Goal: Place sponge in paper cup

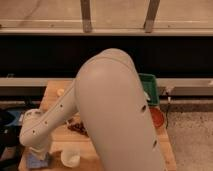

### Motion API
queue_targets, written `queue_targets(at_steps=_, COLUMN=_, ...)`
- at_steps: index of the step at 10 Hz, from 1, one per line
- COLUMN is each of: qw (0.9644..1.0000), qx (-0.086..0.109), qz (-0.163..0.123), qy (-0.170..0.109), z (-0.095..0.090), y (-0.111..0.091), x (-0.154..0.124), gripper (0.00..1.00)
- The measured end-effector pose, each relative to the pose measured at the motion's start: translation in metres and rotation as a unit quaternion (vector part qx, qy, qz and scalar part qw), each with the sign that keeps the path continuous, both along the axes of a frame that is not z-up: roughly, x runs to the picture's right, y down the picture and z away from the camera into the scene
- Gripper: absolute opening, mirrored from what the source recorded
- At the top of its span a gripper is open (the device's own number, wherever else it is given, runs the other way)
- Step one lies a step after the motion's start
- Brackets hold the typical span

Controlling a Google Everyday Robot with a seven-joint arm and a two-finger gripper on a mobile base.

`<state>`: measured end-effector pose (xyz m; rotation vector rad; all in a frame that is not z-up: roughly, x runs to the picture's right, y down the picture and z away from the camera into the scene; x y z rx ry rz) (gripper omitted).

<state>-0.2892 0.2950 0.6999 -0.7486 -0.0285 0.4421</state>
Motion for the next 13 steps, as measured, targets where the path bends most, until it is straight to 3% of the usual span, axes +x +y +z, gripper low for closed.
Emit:
queue_targets(at_steps=4, qw=0.9997, qx=0.017, qz=0.011, qy=0.012, z=-0.007, y=-0.031, x=0.005, gripper=0.0)
queue_targets(at_steps=9, qw=0.9975, qx=0.038, qz=0.04, qy=0.044, z=-0.008, y=-0.073, x=0.034, gripper=0.0)
queue_targets(at_steps=13, qw=0.9913, qx=0.063, qz=0.094, qy=0.068, z=-0.019, y=-0.121, x=0.074, gripper=0.0)
